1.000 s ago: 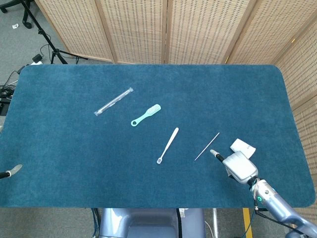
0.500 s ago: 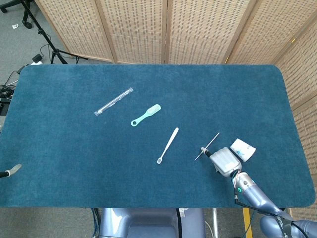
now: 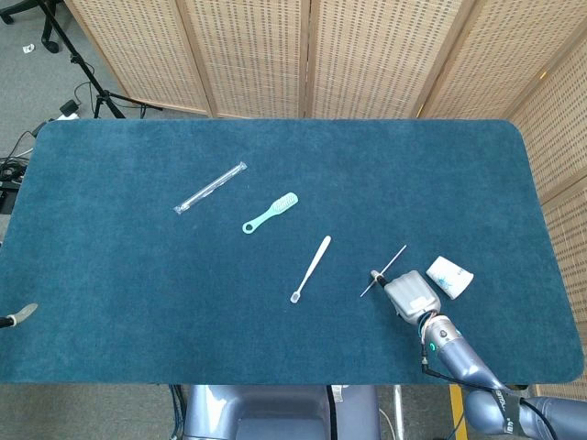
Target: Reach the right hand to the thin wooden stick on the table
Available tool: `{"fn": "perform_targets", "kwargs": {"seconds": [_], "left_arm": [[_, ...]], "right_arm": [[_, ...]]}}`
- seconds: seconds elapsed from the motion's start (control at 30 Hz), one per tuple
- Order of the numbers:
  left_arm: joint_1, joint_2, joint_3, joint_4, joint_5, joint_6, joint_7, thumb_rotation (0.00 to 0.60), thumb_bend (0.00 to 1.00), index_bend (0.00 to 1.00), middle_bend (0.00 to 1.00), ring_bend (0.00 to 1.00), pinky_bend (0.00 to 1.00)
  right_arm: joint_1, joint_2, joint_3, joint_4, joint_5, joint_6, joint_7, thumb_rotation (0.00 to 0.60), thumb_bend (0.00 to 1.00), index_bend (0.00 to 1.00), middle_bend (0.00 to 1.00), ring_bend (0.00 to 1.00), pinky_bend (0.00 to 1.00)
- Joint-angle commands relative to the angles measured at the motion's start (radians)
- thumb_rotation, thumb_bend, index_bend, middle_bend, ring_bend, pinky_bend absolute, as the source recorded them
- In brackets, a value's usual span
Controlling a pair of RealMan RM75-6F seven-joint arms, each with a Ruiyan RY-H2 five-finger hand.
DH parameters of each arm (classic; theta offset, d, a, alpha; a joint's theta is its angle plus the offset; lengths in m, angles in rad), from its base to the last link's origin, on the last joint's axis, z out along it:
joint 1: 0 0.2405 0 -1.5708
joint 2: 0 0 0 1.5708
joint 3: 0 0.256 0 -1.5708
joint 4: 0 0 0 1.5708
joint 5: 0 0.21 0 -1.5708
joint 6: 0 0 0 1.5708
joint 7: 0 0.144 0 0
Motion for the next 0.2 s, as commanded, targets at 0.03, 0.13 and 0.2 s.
{"fn": "perform_targets", "kwargs": {"seconds": [0.03,0.13,0.2], "left_arm": [[0.0,0.0,0.0,0.0,0.0,0.0,0.0,0.6,0.0,0.0,0.0,0.0,0.0],[0.0,0.001,0.0,0.0,-0.001,-0.001,-0.001,0.6,0.0,0.0,0.0,0.0,0.0],[0.0,0.001,0.0,0.0,-0.001,-0.001,-0.002,0.6,0.0,0.0,0.0,0.0,0.0]], "right_arm": [[0.006,0.003,-0.007,-0.004,0.007,0.004,0.0,0.6,1.0,0.0,0.71,0.86,0.94],[0.013,0.004,-0.016,-0.006,0.013,0.007,0.003,0.6,1.0,0.0,0.71,0.86,0.94],[0.018,0.004,-0.022,-0.006,0.018,0.009,0.006,0.6,1.0,0.0,0.71,0.86,0.94]]}}
